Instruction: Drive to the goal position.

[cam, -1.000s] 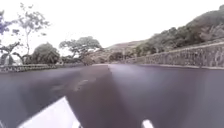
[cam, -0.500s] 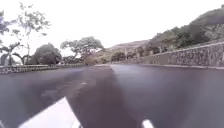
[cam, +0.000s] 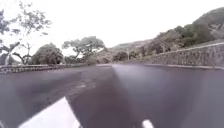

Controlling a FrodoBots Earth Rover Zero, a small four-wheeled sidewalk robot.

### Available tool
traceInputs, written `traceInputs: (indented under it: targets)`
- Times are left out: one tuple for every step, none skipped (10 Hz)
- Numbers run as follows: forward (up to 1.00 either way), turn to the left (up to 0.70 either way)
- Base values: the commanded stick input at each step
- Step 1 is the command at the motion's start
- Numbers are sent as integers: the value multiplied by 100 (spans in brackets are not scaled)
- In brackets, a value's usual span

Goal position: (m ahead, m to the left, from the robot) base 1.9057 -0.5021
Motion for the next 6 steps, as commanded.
traceInputs:
  targets:
    - [85,0]
    - [85,0]
    - [85,0]
    - [85,0]
    - [85,0]
    - [85,0]
